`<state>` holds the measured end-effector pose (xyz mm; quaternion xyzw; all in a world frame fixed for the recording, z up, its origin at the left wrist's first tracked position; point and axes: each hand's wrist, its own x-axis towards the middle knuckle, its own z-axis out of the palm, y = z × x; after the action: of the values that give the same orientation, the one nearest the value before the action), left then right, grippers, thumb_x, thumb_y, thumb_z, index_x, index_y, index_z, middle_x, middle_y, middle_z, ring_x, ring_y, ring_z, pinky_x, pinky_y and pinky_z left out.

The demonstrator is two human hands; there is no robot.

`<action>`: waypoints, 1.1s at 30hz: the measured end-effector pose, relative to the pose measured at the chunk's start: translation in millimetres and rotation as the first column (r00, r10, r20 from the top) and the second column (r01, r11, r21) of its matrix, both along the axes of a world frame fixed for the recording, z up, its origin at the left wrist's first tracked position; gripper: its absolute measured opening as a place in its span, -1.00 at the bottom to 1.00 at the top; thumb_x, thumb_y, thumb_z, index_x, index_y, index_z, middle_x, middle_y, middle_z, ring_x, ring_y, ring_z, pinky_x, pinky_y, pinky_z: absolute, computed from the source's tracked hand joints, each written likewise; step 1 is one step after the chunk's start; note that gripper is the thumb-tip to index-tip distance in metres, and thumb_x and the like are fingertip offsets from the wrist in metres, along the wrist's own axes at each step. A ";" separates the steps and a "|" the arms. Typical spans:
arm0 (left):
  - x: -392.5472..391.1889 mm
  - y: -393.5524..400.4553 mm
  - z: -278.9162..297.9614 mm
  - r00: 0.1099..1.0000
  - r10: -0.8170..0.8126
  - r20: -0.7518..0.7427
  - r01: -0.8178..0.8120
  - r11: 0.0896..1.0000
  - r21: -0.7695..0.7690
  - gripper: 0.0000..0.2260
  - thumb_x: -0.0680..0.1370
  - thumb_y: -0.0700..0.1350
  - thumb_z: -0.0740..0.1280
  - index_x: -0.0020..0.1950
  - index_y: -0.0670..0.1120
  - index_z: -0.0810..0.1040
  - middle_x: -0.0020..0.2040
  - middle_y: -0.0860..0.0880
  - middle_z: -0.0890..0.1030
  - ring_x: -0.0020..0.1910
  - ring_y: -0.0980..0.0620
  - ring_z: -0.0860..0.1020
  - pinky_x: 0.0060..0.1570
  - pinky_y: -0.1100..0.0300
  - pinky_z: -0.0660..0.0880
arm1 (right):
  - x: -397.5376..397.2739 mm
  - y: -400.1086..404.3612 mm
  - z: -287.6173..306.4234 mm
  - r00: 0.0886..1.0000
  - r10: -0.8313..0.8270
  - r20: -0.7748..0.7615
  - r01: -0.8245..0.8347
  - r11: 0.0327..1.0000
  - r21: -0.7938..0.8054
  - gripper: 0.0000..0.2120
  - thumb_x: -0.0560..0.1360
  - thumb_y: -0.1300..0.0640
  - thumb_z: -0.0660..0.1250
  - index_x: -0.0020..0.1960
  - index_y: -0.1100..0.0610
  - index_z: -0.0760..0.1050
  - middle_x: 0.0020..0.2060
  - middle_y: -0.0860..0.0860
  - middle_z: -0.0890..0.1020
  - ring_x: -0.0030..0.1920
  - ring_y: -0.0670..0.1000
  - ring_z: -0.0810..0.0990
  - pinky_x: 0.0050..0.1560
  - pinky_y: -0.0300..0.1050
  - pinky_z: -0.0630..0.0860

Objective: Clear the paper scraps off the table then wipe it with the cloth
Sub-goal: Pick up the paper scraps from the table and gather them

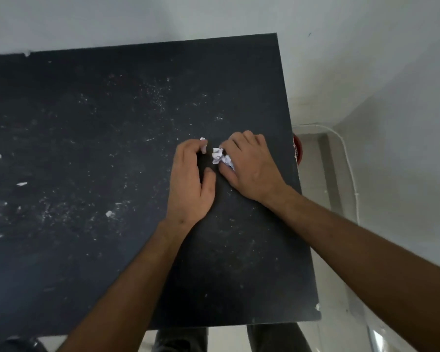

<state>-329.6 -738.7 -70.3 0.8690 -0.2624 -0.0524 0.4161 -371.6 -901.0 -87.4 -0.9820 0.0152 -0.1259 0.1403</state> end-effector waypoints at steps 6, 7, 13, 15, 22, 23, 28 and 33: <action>26.2 1.3 -7.5 0.982 -0.170 0.084 0.146 0.960 0.238 -0.54 0.56 -0.16 0.20 0.47 -0.15 0.46 0.46 -0.11 0.46 0.49 -0.07 0.37 0.50 0.01 0.27 | 0.6 3.5 -8.3 0.985 -0.051 0.165 0.054 0.998 -0.012 -0.75 0.54 0.00 0.26 -0.20 0.16 0.47 -0.32 0.05 0.56 -0.29 0.08 0.46 -0.19 -0.03 0.33; 30.2 2.6 -9.9 0.972 -0.186 0.146 0.143 0.954 0.265 -0.61 0.58 -0.16 0.23 0.41 -0.14 0.51 0.39 -0.09 0.51 0.40 -0.07 0.43 0.41 0.04 0.33 | 0.3 3.5 -10.1 0.981 -0.046 0.187 0.049 0.999 -0.014 -0.75 0.52 0.01 0.26 -0.23 0.15 0.45 -0.36 0.04 0.53 -0.33 0.07 0.44 -0.23 -0.04 0.33; 30.3 2.4 -16.0 0.951 -0.151 0.270 0.090 0.970 0.227 -0.85 0.65 -0.18 0.27 0.14 -0.14 0.61 0.07 -0.08 0.58 0.02 -0.06 0.48 0.05 0.00 0.45 | 4.1 -0.5 -12.5 0.964 -0.013 0.264 0.013 1.000 0.001 -0.76 0.47 0.05 0.30 -0.30 0.15 0.42 -0.49 0.01 0.48 -0.51 0.02 0.40 -0.44 -0.14 0.28; 24.0 1.4 -11.1 0.961 -0.127 0.244 0.081 0.978 0.192 -0.86 0.65 -0.18 0.27 0.15 -0.12 0.60 0.06 -0.05 0.58 0.00 -0.03 0.48 0.05 0.04 0.45 | 11.6 -4.3 -7.8 0.966 -0.006 0.260 0.001 1.000 0.022 -0.74 0.49 0.03 0.27 -0.29 0.16 0.44 -0.49 0.02 0.49 -0.54 0.02 0.41 -0.52 -0.14 0.32; 6.3 -21.9 18.6 0.966 0.096 -0.239 -0.133 0.981 -0.142 -0.90 0.64 -0.11 0.35 0.13 0.02 0.62 0.01 0.10 0.63 -0.12 0.16 0.55 -0.09 0.33 0.48 | 27.4 -20.8 37.6 0.884 -0.449 -0.134 0.381 0.522 0.763 -0.65 0.59 0.05 0.23 -0.35 0.11 0.48 -0.50 -0.10 0.47 -0.49 -0.12 0.43 -0.42 -0.19 0.36; 5.4 -30.5 22.8 0.954 0.108 -0.278 -0.162 0.970 -0.180 -0.90 0.63 -0.11 0.36 0.12 0.02 0.62 -0.01 0.08 0.64 -0.16 0.17 0.55 -0.13 0.35 0.48 | 29.3 -27.3 43.2 0.841 -0.487 -0.236 0.419 0.310 0.853 -0.62 0.60 0.08 0.23 -0.39 0.07 0.44 -0.52 -0.09 0.45 -0.54 -0.12 0.40 -0.49 -0.20 0.33; -7.0 -89.4 33.2 0.966 0.087 -0.243 -0.144 0.963 -0.228 -0.91 0.63 -0.13 0.37 0.10 0.01 0.63 -0.04 0.08 0.62 -0.21 0.13 0.55 -0.17 0.28 0.52 | 25.7 -89.1 48.7 0.771 -0.447 -0.453 0.279 -0.401 0.872 -0.71 0.55 0.23 0.17 -0.34 0.06 0.29 -0.51 -0.04 0.26 -0.56 -0.08 0.13 -0.53 -0.29 0.06; -46.0 -185.0 30.9 0.996 -0.032 -0.087 0.014 0.980 -0.199 -0.88 0.62 -0.17 0.37 0.15 -0.09 0.62 0.04 0.08 0.60 -0.04 0.16 0.58 -0.02 0.32 0.51 | 9.6 -174.4 28.9 0.743 -0.449 -0.496 0.268 -0.479 0.836 -0.75 0.57 0.18 0.18 -0.29 0.07 0.34 -0.52 -0.05 0.27 -0.56 -0.09 0.15 -0.54 -0.30 0.07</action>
<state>-375.6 -923.8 -39.4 0.8169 -0.2575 -0.0696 0.5114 -362.0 -1075.5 -58.5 -0.3753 0.4456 -0.1583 0.7972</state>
